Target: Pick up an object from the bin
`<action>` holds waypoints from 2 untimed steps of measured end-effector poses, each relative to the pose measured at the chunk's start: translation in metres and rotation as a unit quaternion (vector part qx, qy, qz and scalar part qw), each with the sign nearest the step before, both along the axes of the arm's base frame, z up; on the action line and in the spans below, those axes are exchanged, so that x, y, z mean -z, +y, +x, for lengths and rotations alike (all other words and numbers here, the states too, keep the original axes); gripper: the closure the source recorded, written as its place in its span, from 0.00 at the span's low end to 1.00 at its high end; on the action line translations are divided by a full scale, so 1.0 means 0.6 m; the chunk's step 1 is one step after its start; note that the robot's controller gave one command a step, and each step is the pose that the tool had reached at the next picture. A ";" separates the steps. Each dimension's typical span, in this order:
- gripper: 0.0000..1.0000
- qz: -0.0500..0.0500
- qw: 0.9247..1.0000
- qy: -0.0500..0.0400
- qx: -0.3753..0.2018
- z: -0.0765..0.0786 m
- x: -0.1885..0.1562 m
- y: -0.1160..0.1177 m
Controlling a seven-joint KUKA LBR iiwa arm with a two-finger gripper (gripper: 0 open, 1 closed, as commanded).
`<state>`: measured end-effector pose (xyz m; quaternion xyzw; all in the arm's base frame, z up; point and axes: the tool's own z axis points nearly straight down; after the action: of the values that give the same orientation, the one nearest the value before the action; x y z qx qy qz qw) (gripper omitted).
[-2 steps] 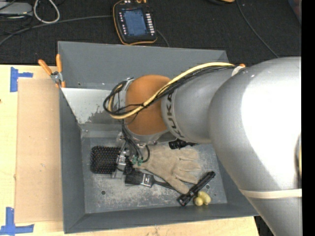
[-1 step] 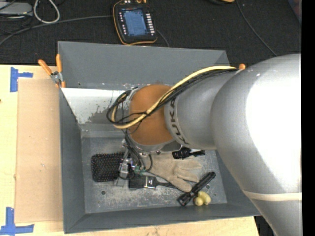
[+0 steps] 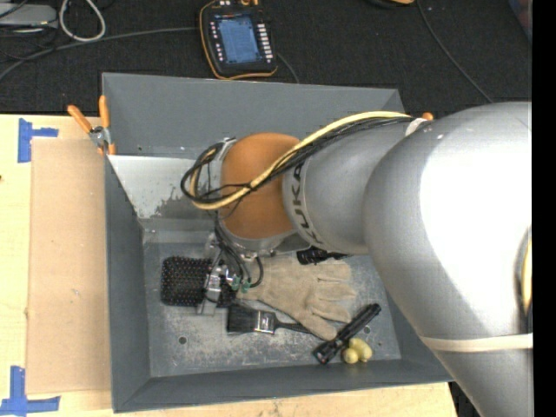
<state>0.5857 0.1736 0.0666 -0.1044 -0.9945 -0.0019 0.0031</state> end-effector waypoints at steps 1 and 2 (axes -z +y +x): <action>0.00 0.000 1.000 -0.003 0.012 -0.035 -0.006 -0.007; 1.00 0.001 1.000 -0.001 0.003 -0.007 -0.005 0.000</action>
Offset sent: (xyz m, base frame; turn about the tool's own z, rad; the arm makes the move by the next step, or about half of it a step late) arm -0.0045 -0.0012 0.0009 0.0033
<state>0.5817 0.1737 0.0694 -0.1075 -0.9942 -0.0034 0.0024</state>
